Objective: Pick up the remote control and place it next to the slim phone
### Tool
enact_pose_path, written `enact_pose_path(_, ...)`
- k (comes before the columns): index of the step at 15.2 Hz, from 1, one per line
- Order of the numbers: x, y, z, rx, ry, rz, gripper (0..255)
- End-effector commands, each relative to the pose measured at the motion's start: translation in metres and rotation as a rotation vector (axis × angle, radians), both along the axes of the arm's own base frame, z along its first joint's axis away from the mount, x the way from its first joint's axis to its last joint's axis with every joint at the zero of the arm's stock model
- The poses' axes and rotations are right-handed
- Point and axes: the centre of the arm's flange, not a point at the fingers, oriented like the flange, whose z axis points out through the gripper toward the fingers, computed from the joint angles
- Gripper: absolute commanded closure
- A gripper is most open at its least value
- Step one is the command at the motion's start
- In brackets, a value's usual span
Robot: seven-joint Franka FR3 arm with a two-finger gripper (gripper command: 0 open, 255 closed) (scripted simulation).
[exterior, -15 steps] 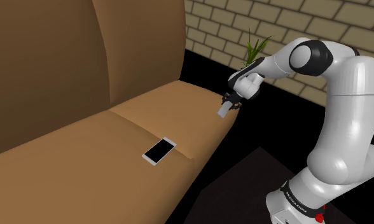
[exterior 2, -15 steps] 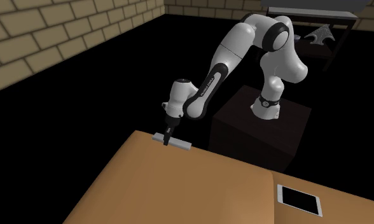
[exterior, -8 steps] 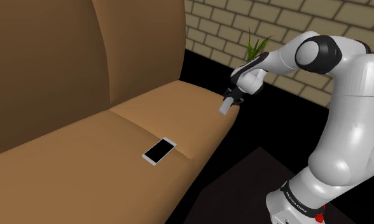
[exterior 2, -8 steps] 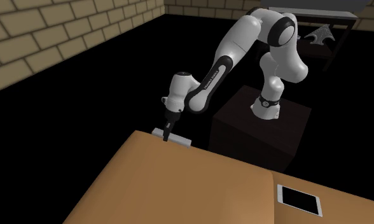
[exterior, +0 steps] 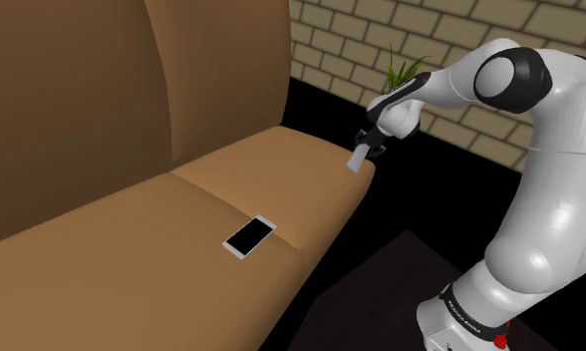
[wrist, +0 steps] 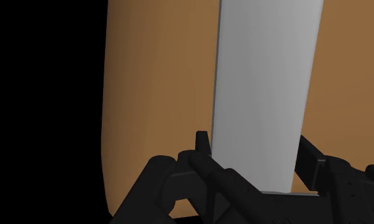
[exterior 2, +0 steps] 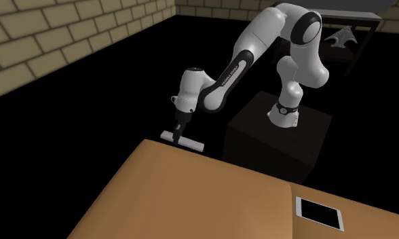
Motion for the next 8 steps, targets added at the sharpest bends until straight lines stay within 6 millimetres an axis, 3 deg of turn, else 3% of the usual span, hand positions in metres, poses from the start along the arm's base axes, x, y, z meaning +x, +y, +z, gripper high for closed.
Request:
enact_pose_path(1, -0.001, 0.0, 0.011, 0.0, 0.0, 0.0, 255)
enact_pose_path(8, 0.004, 0.092, 0.015, 0.0, 0.0, 0.0, 255)
